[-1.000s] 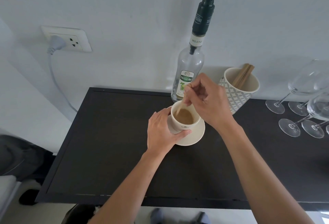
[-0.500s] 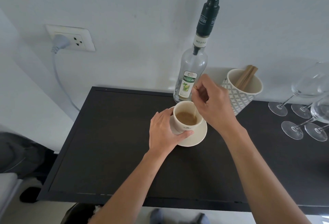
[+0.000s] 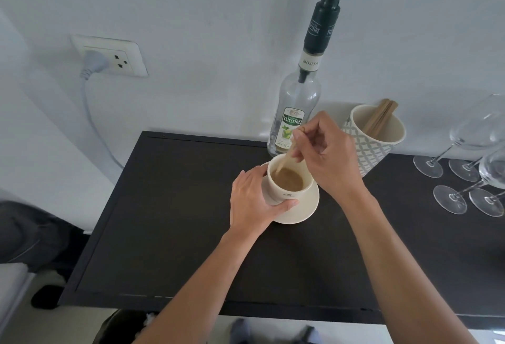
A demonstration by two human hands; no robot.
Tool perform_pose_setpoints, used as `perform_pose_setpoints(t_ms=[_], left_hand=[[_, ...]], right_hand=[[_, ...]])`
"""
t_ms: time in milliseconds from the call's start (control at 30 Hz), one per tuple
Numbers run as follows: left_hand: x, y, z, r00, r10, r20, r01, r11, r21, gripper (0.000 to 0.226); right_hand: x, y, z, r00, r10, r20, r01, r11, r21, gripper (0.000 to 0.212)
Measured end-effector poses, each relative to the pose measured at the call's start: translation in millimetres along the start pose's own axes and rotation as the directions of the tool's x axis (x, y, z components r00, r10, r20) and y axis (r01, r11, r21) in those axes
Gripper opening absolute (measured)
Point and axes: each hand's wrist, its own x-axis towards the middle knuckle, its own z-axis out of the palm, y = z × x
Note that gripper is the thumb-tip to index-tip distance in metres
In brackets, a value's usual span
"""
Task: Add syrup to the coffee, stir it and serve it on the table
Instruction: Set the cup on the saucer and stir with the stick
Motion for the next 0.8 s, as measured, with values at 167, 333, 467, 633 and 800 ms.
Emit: perform_pose_setpoints(t_ms=[167, 333, 467, 633, 800], left_hand=[[0.1, -0.1, 0.2, 1.0, -0.004, 0.0, 0.004, 1.0, -0.008, 0.081], [0.6, 0.1, 0.6, 1.0, -0.001, 0.0, 0.001, 1.0, -0.005, 0.082], [0.1, 0.4, 0.1, 1.0, -0.006, -0.002, 0.006, 1.0, -0.002, 0.082], [0.0, 0.1, 0.5, 1.0, -0.007, 0.0, 0.007, 1.0, 0.003, 0.083], [0.2, 0.4, -0.3, 1.0, -0.002, -0.007, 0.002, 1.0, -0.008, 0.082]], right_hand=[[2.4, 5.5, -2.6, 0.991, -0.128, -0.024, 0.122, 0.979, -0.164, 0.016], [-1.3, 1.2, 2.7, 1.0, -0.016, -0.016, 0.016, 1.0, -0.01, 0.015], [0.6, 5.3, 1.1, 0.988, -0.148, -0.049, 0.136, 0.973, -0.188, 0.015], [-2.9, 2.4, 2.7, 1.0, 0.022, -0.02, -0.022, 1.0, -0.008, 0.013], [0.4, 8.5, -1.1, 0.991, -0.116, -0.073, 0.103, 0.981, -0.164, 0.014]])
